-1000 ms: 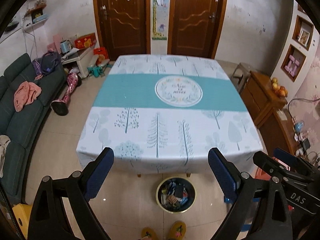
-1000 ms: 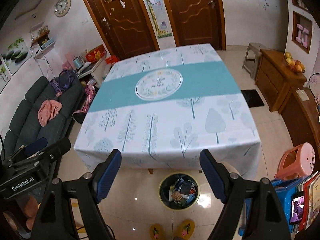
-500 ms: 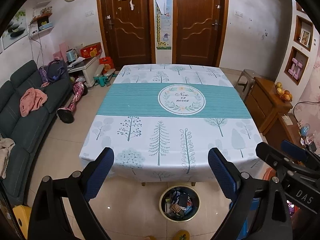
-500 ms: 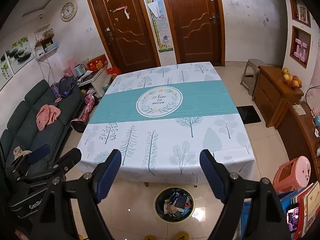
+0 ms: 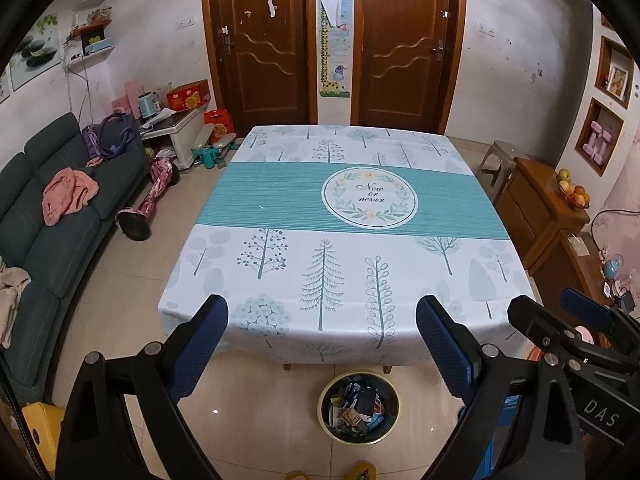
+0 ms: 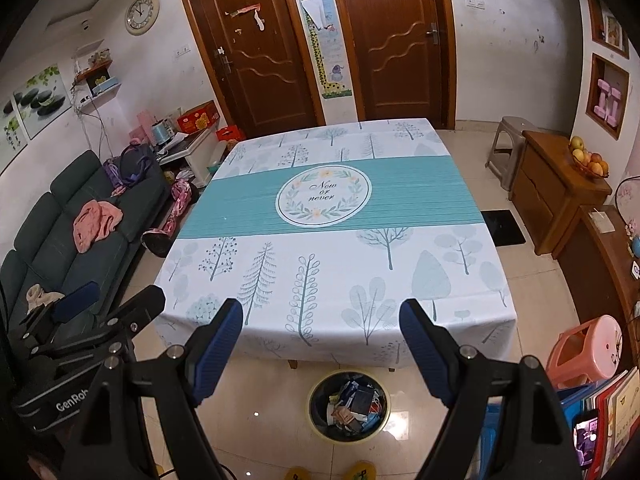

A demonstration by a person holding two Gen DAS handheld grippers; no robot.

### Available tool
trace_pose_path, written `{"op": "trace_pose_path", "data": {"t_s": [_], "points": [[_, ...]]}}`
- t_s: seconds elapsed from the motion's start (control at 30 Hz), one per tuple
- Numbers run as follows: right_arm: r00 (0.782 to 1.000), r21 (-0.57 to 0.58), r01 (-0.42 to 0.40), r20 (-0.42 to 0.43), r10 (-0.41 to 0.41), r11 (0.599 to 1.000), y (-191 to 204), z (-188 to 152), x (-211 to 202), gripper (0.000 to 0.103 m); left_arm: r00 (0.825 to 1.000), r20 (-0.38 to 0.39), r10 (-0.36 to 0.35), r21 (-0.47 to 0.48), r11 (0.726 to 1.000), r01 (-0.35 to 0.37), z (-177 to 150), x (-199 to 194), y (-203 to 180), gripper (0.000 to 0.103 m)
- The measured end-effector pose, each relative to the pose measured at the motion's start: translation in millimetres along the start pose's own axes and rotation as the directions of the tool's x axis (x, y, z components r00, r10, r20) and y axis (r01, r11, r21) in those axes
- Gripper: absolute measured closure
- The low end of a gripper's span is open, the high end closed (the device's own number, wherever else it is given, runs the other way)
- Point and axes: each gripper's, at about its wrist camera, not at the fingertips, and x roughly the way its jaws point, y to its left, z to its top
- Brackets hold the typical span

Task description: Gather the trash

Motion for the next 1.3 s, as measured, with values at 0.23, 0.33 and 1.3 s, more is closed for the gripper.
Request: {"op": "trace_pose_path", "data": {"t_s": [0.23, 0.33, 1.3], "points": [[1.0, 0.006, 0.001, -0.003, -0.001, 1.0, 1, 0, 0, 0.022, 1.0, -0.004, 0.0, 0.001, 1.0, 0.0, -1, 0, 0, 0.009], [1.0, 0.005, 0.002, -0.005, -0.002, 1.0, -2, -1, 4, 0.022, 1.0, -0.007, 0.001, 0.002, 1.0, -0.001, -1, 0, 0, 0.009], [0.999, 0.019, 0.009, -0.044, -0.008, 1.0, -16, -4, 17, 0.022, 0.997, -0.073, -0.016, 0.031, 0.999, 0.018, -3, 22, -1, 0.009]]}}
